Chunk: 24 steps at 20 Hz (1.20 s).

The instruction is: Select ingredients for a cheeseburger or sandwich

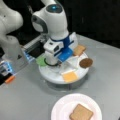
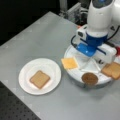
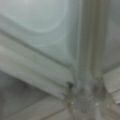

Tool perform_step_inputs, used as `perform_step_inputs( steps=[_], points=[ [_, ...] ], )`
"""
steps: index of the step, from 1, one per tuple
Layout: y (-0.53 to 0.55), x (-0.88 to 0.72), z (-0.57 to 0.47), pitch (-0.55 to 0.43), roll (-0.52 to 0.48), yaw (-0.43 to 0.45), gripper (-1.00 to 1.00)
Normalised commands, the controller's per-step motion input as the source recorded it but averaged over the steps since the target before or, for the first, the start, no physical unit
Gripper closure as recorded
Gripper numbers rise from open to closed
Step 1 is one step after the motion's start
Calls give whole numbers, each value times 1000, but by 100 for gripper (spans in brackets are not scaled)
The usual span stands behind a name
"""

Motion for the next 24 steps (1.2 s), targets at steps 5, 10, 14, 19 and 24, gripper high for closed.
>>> perform_step_inputs(
  steps=[5, 10, 14, 19, 24],
  points=[
    [-2, -164, -100, -133, -142, 115, -100],
    [-7, -161, -98, -141, -128, 112, -100],
    [6, -149, -108, -156, -125, 124, -100],
    [7, -148, -109, -162, -133, 156, -100],
    [-7, -152, -113, -165, -158, 186, -100]
  ],
)
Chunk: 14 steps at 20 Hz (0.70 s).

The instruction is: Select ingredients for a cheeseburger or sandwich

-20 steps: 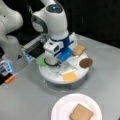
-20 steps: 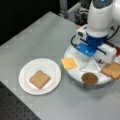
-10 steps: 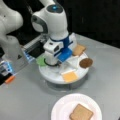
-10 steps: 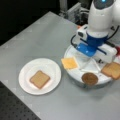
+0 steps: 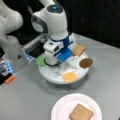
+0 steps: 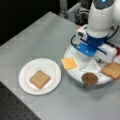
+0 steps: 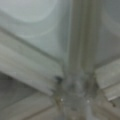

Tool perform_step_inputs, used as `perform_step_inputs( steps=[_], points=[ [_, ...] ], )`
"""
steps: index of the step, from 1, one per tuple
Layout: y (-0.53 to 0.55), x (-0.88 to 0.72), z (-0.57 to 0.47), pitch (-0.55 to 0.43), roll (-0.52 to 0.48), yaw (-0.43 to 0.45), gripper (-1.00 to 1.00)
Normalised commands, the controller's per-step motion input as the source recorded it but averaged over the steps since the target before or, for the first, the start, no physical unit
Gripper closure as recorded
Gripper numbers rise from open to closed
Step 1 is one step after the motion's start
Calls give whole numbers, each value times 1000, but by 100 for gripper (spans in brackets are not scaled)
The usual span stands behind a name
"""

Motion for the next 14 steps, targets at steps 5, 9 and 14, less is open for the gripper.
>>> perform_step_inputs(
  steps=[5, 9, 14],
  points=[
    [-24, -159, -113, -162, -123, 216, -100],
    [-30, -167, -115, -153, -60, 305, -100],
    [-12, -185, -90, -141, 25, 338, -100]
  ],
)
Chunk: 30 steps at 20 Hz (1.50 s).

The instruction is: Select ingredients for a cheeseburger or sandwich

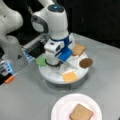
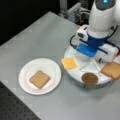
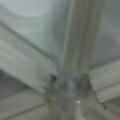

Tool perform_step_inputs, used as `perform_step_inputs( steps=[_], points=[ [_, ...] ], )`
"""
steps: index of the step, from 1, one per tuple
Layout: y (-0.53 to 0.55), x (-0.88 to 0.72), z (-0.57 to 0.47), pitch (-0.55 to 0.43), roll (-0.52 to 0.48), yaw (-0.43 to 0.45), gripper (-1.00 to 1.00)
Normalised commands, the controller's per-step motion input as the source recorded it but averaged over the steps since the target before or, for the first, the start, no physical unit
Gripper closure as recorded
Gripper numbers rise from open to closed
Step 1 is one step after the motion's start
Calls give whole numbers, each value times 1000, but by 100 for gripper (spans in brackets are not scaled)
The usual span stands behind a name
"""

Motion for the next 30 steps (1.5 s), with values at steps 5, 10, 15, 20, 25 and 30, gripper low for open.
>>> perform_step_inputs(
  steps=[5, 10, 15, 20, 25, 30],
  points=[
    [-21, -206, -64, -123, 85, 296, -100],
    [-52, -221, -57, -103, 117, 209, -100],
    [-77, -239, -63, -93, 121, 170, -100],
    [-103, -247, -41, -58, 142, 275, -100],
    [-97, -205, -45, -30, 164, 349, -100],
    [-79, -178, -31, -4, 196, 271, -100]
  ],
)
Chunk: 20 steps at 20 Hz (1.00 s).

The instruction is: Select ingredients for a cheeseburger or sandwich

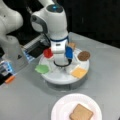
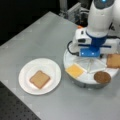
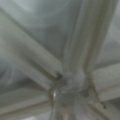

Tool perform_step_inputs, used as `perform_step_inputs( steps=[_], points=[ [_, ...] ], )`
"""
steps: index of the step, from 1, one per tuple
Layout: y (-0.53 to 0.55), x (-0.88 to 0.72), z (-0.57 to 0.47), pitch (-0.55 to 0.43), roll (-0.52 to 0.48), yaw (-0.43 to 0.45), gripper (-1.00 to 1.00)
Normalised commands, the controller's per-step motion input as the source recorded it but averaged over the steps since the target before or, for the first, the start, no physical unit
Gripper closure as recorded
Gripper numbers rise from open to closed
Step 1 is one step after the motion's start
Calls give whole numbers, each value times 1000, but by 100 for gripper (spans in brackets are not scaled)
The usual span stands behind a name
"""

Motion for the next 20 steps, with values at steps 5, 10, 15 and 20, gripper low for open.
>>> perform_step_inputs(
  steps=[5, 10, 15, 20],
  points=[
    [-74, -151, -9, 6, 173, 208, -100],
    [-78, -117, 20, 18, 104, 217, -100],
    [-78, -45, 74, 31, 51, 304, -100],
    [-92, 45, 107, 62, 18, 440, -100]
  ],
)
